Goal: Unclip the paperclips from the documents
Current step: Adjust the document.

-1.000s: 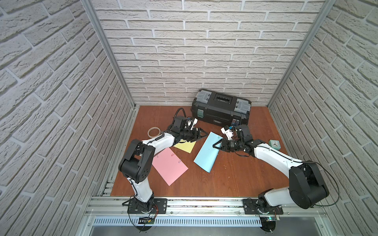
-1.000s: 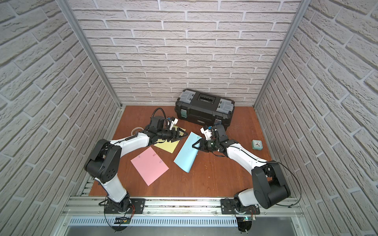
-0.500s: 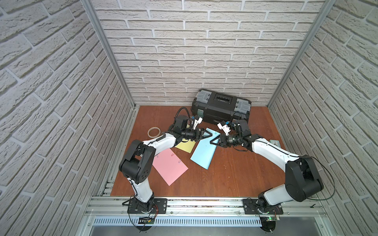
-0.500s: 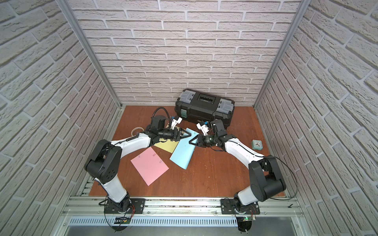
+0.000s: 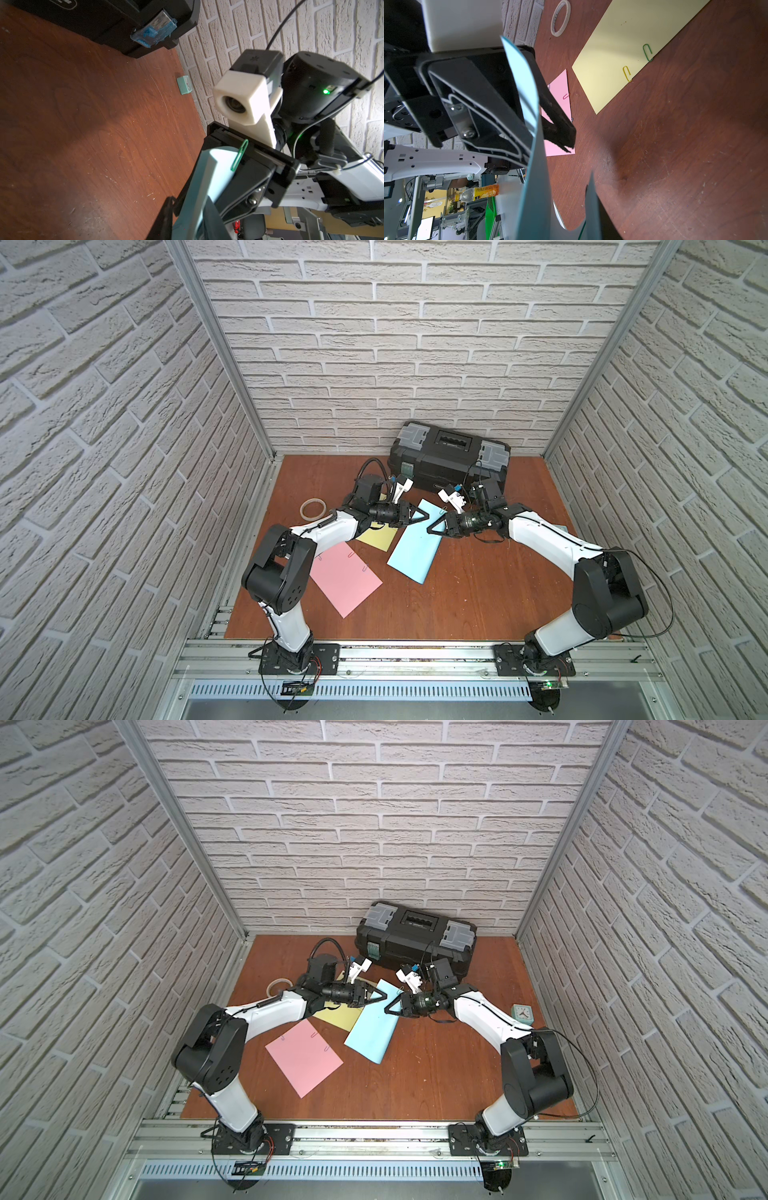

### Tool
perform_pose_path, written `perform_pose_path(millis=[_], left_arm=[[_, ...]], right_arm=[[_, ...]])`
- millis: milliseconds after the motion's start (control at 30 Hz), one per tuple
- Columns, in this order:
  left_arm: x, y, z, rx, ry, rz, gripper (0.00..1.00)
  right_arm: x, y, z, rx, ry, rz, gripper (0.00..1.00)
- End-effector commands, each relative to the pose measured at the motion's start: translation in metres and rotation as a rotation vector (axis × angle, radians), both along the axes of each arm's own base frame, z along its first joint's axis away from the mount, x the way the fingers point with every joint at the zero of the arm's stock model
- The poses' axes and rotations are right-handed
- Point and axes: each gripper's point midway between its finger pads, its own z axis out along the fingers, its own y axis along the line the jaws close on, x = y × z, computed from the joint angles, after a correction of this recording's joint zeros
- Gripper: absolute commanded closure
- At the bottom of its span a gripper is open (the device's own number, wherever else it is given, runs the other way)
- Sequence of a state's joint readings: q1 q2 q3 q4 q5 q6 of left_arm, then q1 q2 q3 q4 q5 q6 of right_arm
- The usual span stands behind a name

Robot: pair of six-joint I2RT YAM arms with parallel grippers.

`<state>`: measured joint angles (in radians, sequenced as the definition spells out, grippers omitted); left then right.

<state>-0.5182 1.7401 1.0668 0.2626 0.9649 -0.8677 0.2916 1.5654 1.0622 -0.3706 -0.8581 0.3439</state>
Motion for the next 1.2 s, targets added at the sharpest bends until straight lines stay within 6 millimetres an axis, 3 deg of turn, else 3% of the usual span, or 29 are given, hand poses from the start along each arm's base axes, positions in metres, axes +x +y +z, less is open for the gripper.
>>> perform_pose_path(millis=[0, 67, 167, 333, 467, 933, 1167], left_arm=[[-0.003, -0.004, 0.030, -0.058, -0.089, -0.029, 0.83], [-0.003, -0.004, 0.030, -0.057, -0.093, -0.024, 0.89], [-0.003, -0.003, 0.033, -0.056, -0.106, -0.019, 1.00], [0.002, 0.010, 0.049, -0.070, -0.148, 0.017, 1.00], [0.004, 0.021, 0.071, -0.090, -0.187, 0.029, 1.00], [-0.010, 0.027, 0.138, -0.171, -0.291, -0.017, 1.00], [-0.014, 0.026, 0.141, -0.187, -0.281, -0.035, 1.00]], right_arm=[[-0.001, 0.000, 0.005, -0.003, -0.018, 0.033, 0.70], [-0.001, 0.000, 0.005, -0.011, -0.019, 0.039, 0.69], [-0.002, -0.003, 0.006, -0.029, -0.035, 0.044, 0.58], [0.001, -0.019, 0.013, -0.034, -0.097, -0.005, 0.35], [0.007, -0.034, 0.022, -0.008, -0.161, -0.073, 0.23], [0.029, -0.031, 0.050, 0.249, -0.444, -0.181, 0.08], [0.028, -0.022, 0.081, 0.387, -0.568, -0.125, 0.07]])
